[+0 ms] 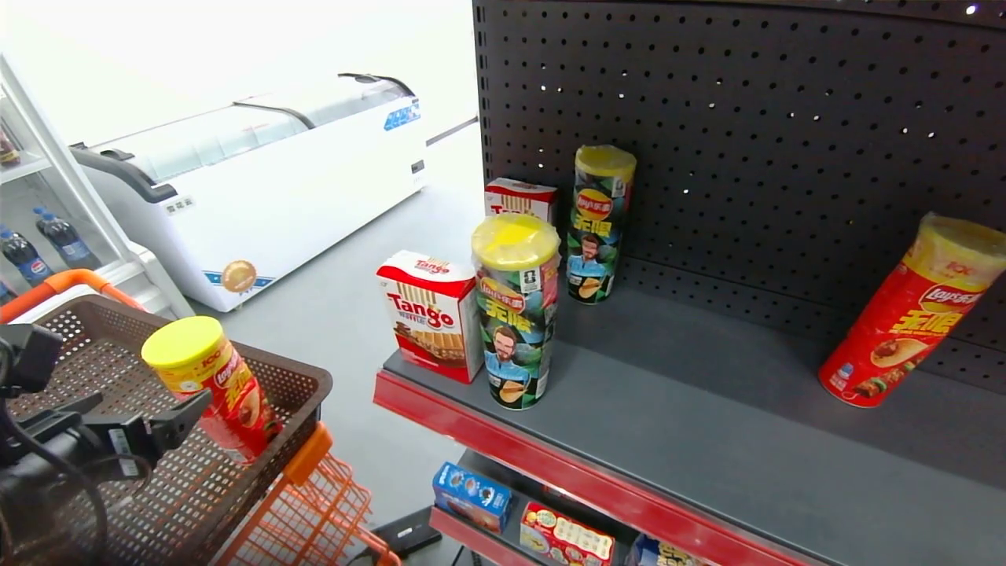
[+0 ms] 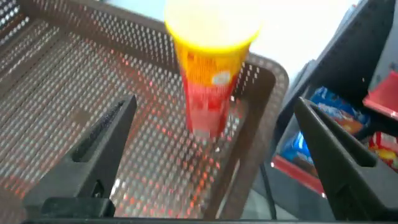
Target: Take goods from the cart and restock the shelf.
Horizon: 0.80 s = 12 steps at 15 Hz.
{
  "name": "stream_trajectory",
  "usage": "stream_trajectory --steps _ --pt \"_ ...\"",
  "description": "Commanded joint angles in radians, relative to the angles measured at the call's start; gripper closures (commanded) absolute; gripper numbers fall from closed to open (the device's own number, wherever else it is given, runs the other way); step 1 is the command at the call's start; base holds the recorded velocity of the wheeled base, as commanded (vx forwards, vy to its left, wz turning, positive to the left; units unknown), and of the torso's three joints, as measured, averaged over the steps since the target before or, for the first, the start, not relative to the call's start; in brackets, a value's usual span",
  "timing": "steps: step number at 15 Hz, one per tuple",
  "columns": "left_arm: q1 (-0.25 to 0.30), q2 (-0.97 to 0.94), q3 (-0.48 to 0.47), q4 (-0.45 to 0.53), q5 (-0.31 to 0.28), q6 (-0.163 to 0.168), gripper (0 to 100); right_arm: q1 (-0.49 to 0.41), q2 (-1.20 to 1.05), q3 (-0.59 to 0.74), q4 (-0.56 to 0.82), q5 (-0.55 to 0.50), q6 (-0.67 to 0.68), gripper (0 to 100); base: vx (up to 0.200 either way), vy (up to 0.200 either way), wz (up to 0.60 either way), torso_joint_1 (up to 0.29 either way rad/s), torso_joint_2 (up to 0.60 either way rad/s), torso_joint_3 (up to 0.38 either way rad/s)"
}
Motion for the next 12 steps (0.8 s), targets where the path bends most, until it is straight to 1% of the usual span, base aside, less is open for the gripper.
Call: stream_trajectory --steps 1,2,3,5,6,9,12 --pt "-0.014 0.323 0.013 -0.252 -0.001 0.003 0 0.0 0.001 0.0 0.0 0.0 0.0 0 0.0 0.0 0.0 0.0 0.0 0.0" --pt "-0.012 0.362 0.013 -0.296 -0.001 0.003 0 0.0 0.001 0.0 0.0 0.0 0.0 0 0.0 0.0 0.0 0.0 0.0 0.0" --pt "-0.011 0.428 0.019 -0.387 -0.001 0.008 0 0.0 0.001 0.0 0.0 0.0 0.0 0 0.0 0.0 0.0 0.0 0.0 0.0" --pt "-0.004 0.506 0.023 -0.474 0.001 0.052 0 0.0 0.001 0.0 0.0 0.0 0.0 0 0.0 0.0 0.0 0.0 0.0 0.0" --pt "-0.004 0.529 0.022 -0.508 0.001 0.055 0 0.0 0.001 0.0 0.0 0.0 0.0 0 0.0 0.0 0.0 0.0 0.0 0.0" --pt "-0.011 0.606 0.011 -0.577 0.001 0.054 0 0.0 0.001 0.0 0.0 0.0 -0.001 0 0.0 0.0 0.0 0.0 0.0 0.0" --pt "-0.006 0.632 -0.024 -0.586 0.001 0.052 0 0.0 0.001 0.0 0.0 0.0 -0.001 0 0.0 0.0 0.0 0.0 0.0 0.0"
